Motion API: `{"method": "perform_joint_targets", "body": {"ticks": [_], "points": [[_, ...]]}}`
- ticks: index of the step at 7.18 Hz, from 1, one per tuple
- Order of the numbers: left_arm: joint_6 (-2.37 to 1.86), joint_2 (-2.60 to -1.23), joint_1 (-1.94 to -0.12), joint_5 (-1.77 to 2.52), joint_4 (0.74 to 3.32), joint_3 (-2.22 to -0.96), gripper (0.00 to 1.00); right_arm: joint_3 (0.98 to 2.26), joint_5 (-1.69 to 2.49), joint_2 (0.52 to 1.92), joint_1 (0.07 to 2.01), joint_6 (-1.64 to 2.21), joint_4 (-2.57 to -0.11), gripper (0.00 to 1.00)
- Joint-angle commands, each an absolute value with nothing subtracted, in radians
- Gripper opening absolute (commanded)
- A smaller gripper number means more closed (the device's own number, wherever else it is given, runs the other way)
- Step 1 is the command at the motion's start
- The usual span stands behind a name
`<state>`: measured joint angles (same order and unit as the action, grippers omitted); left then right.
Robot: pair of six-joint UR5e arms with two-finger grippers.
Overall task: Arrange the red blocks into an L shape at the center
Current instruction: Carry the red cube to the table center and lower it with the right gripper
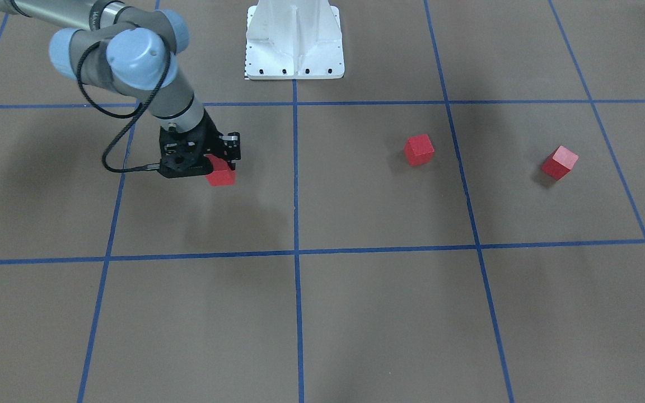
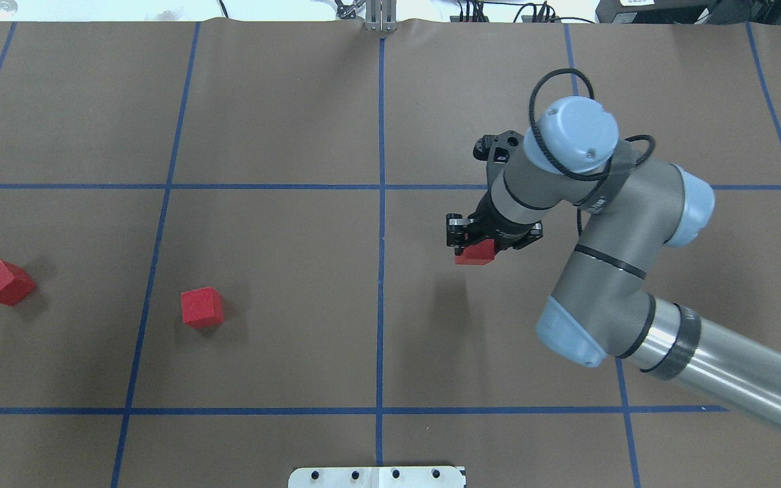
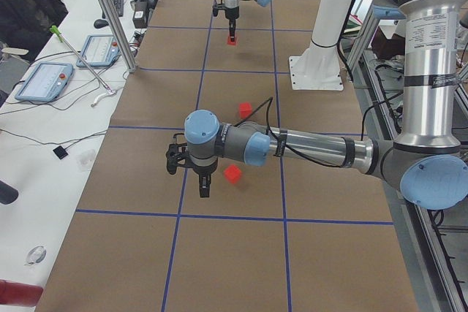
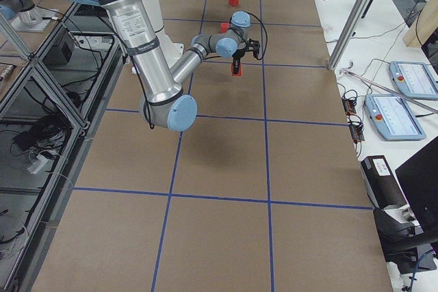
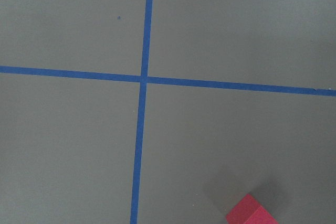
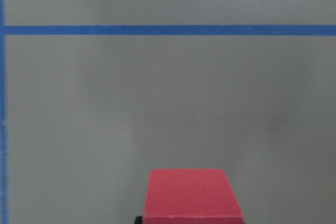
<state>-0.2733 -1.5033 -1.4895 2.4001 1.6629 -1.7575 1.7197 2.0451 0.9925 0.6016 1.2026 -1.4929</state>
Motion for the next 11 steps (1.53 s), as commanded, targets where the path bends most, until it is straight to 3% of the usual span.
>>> {"method": "perform_joint_targets", "body": {"ticks": [1, 5, 6, 11], "points": [[-0.281, -1.503, -1.489, 2.401, 1.663, -1.756, 1.00, 1.581, 1.961, 0.835, 0.508, 1.316, -1.506, 0.00], [-0.281, -1.503, -1.489, 2.414, 1.663, -1.758, 1.00, 1.488, 1.947, 0.767, 0.463, 1.307, -1.506, 0.02], [-0.281, -1.503, -1.489, 2.421, 1.663, -1.758, 1.00, 1.486, 1.944, 0.769, 0.459, 1.305, -1.506, 0.33], [-0.295, -1.503, -1.489, 2.431, 1.663, -1.758, 1.00, 1.477, 1.911, 0.765, 0.446, 1.301, -1.505, 0.41]]}}
